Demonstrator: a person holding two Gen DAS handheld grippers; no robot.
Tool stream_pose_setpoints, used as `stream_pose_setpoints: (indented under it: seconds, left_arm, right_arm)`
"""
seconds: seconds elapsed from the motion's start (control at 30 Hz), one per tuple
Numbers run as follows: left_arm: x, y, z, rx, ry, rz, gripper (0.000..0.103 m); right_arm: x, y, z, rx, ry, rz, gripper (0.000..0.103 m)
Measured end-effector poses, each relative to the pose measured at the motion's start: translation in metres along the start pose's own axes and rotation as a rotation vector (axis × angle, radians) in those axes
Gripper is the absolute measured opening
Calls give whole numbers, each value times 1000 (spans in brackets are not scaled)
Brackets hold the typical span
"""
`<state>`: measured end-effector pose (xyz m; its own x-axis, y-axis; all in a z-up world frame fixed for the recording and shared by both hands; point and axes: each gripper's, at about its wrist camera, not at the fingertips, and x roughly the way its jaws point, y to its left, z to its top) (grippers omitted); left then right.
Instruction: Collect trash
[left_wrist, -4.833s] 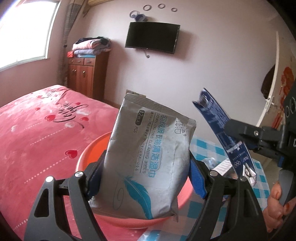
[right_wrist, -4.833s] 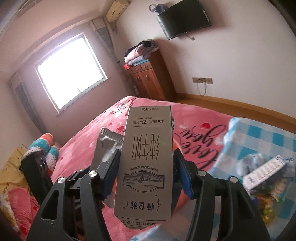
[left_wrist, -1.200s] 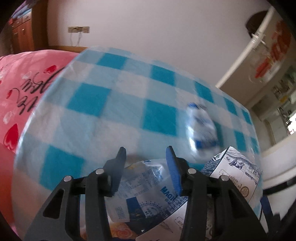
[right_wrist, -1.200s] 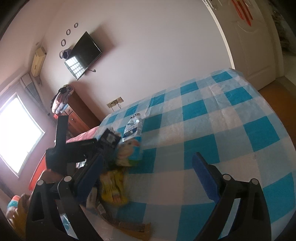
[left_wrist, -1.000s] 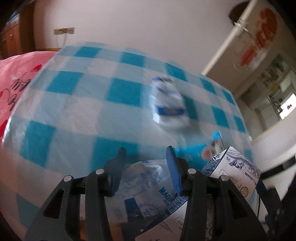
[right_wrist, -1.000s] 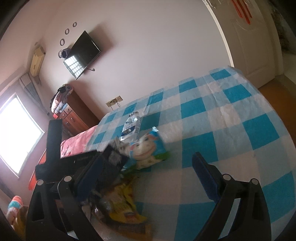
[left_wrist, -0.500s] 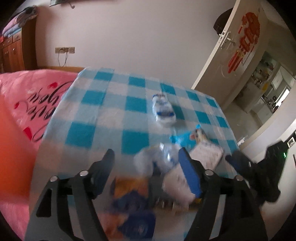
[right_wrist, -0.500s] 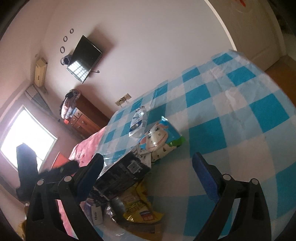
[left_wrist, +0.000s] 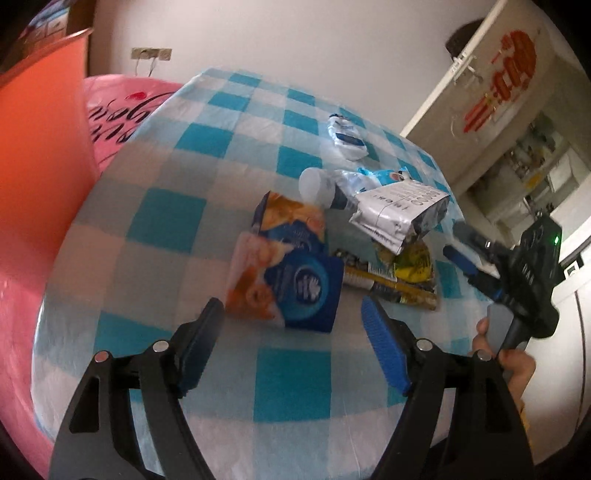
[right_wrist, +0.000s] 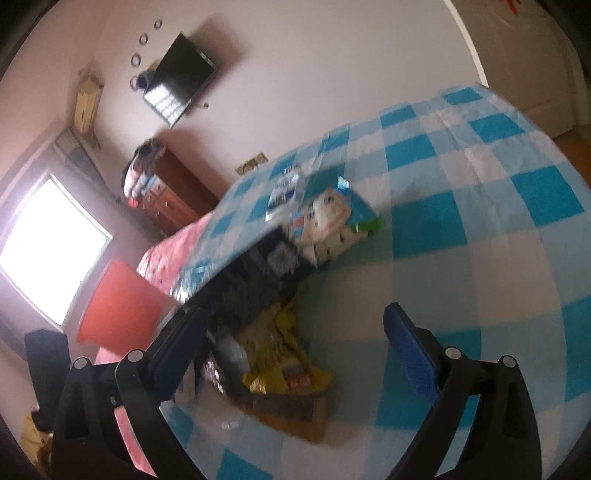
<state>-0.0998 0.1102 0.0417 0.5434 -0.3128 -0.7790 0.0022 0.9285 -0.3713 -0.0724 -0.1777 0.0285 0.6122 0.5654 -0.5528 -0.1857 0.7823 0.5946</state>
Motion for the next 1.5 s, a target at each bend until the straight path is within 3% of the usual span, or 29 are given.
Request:
stream_pose_setpoints:
  seconds: [0.23, 0.4, 0.57, 0.87, 1.07, 1.17, 1.5]
  left_arm:
    - [6, -1, -16, -60, 47, -118, 77]
    - [14, -6, -8, -81, 25, -145, 77]
    - [20, -5, 6, -102, -7, -139, 77]
    - [25, 9, 32, -140, -45, -4, 79]
    - [31, 25, 41, -194, -45, 45, 80]
    - [38, 28, 44, -202, -32, 48, 80]
    - [45, 27, 44, -182, -32, 47, 77]
  right_arm:
    - [2, 16, -28, -92, 94, -38, 95]
    - [0, 35, -49, -188, 125, -64, 95]
    - [1, 58, -70, -264, 175, -18, 95]
    - [-7, 96, -94, -389, 240, 147, 95]
    - [-14, 99, -82, -384, 139, 27, 93]
    - [0, 101, -79, -394, 149, -26, 77]
    - [29, 114, -90, -493, 174, -138, 61]
